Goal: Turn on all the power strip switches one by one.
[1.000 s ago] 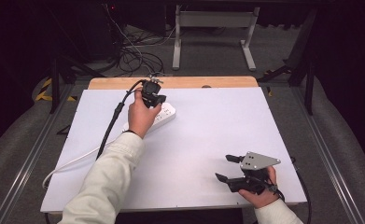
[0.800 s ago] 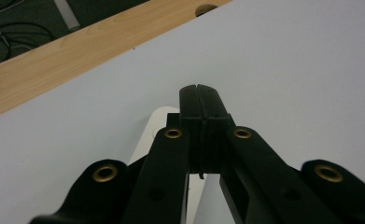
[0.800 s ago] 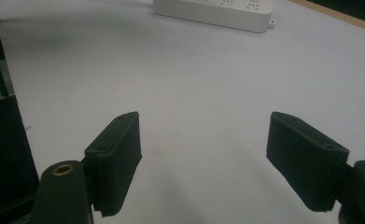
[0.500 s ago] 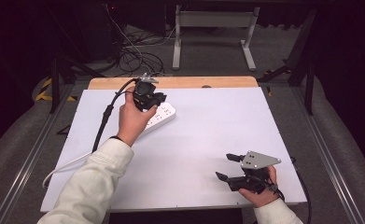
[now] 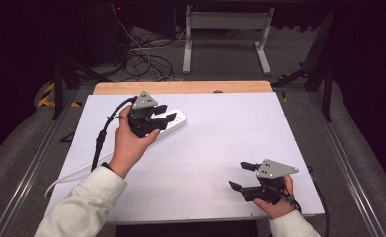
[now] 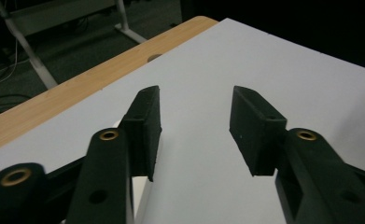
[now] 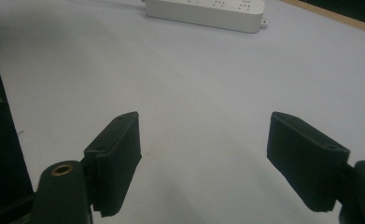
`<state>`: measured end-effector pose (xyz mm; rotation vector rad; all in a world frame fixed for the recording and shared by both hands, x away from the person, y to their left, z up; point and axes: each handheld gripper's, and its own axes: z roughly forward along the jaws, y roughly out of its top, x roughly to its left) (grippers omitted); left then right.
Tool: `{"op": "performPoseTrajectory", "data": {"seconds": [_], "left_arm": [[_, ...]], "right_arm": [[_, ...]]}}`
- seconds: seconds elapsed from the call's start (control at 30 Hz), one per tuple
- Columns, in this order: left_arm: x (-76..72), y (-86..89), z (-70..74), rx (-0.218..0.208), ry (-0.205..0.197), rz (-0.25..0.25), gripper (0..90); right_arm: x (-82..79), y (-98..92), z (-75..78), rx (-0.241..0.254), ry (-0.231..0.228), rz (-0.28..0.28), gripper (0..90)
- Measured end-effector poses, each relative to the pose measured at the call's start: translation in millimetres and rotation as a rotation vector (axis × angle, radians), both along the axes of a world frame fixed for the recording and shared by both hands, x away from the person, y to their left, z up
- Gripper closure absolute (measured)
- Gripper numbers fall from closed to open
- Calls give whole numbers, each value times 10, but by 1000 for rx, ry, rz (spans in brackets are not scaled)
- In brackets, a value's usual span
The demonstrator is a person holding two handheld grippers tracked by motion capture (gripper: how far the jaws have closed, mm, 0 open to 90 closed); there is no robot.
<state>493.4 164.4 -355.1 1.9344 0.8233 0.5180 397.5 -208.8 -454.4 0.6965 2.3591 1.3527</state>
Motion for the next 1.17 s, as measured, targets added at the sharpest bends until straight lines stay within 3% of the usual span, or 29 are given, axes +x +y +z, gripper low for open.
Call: {"op": "performPoseTrajectory", "data": {"seconds": [0.33,0.63,0.8,0.93,1.07,1.17], "left_arm": [[-409,238,-206,-65,-80,-10,375],[-730,501,-467,-109,-104,-25,300],[-907,649,-639,-48,-130,-33,229],[-1035,795,-855,-44,-112,-43,179],[-1108,868,-1039,-51,-60,-50,156],[-1124,888,-1065,-112,-12,-36,163]], "right_arm": [[-4,-3,2,1,-3,0,268],[0,-15,5,6,-4,-6,268],[5,-26,8,12,-2,-9,267],[4,-40,11,20,2,-11,267],[7,-43,11,23,4,-11,266],[8,-44,13,21,4,-10,266]]}}
